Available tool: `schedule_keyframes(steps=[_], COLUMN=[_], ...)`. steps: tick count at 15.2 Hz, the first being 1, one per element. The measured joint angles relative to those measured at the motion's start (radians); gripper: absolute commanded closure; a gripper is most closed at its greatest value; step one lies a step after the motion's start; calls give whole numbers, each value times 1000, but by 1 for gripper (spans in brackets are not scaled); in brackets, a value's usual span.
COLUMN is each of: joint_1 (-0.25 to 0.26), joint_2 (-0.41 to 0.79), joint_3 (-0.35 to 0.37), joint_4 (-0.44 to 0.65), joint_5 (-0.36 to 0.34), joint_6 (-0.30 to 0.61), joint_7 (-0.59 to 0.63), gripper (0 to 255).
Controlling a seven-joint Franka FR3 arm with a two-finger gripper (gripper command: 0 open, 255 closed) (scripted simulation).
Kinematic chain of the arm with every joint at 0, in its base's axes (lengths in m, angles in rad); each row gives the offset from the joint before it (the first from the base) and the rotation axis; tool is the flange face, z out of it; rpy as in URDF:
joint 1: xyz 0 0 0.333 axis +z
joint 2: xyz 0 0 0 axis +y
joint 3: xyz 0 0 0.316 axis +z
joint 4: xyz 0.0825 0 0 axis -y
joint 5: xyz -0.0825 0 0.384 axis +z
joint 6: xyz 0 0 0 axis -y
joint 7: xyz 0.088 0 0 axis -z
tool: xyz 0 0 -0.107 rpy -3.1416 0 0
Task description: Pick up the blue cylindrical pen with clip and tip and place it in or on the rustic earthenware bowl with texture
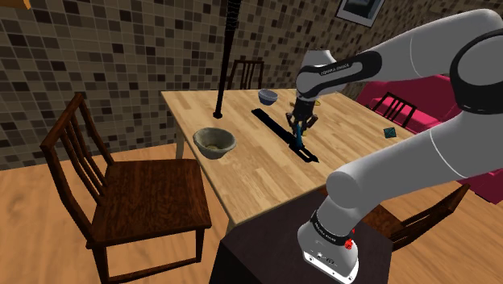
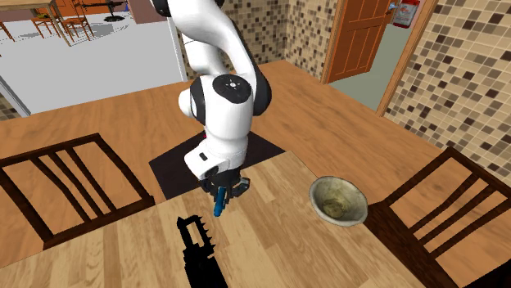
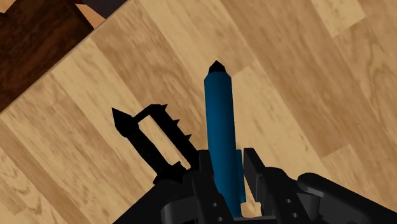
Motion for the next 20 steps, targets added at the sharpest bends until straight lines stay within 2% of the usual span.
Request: schedule_keyframes(steps=[4,12,20], joint_1=[9,110,197], joint_2=[-20,67,235], joint_3=[14,143,266], joint_4=[34,122,289], joint_5=[13,104,167], joint_6=[-56,-85,-106], joint_7=[3,167,339], gripper=[255,255,255])
